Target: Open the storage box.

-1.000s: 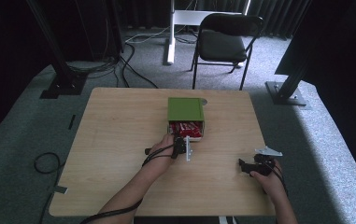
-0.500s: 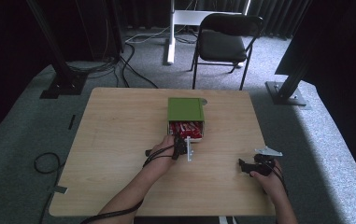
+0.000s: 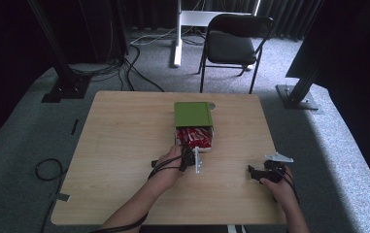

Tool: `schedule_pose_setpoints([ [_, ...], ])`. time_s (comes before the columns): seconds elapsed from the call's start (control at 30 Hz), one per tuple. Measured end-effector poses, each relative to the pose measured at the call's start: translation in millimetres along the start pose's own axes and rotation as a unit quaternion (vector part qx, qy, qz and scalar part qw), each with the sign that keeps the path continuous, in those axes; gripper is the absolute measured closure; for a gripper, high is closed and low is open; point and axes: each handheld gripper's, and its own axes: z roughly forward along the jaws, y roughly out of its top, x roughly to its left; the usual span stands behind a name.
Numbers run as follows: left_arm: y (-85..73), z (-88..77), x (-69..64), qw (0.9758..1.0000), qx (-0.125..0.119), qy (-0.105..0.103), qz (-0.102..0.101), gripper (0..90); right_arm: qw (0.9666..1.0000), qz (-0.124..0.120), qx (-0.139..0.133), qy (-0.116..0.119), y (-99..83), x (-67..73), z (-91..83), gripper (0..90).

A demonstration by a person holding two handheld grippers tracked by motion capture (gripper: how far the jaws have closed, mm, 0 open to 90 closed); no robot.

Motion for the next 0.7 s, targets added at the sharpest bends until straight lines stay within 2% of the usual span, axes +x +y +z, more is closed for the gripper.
schedule_pose_setpoints([
  [0.1, -0.5, -3.2, -2.5, 1.0000, 0.001, 0.002, 0.006, 70.1, 1.0000, 0.000, 0.000, 0.000, 0.0, 0.0, 0.0, 11.2],
  [0.17, -0.3, -5.1, -4.3, 1.0000, 0.000, 0.000, 0.001, 70.0, 1.0000, 0.000, 0.000, 0.000, 0.0, 0.0, 0.0, 11.2],
  [0.4, -0.5, -8.8, -7.8, 1.0000, -0.002, 0.004, 0.005, 70.1, 1.0000, 0.000, 0.000, 0.000, 0.0, 0.0, 0.0, 11.2],
  [0.7, -0.6, -20.6, -16.7, 0.9999, -0.001, -0.002, 0.010, 70.3, 1.0000, 0.000, 0.000, 0.000, 0.0, 0.0, 0.0, 11.2],
])
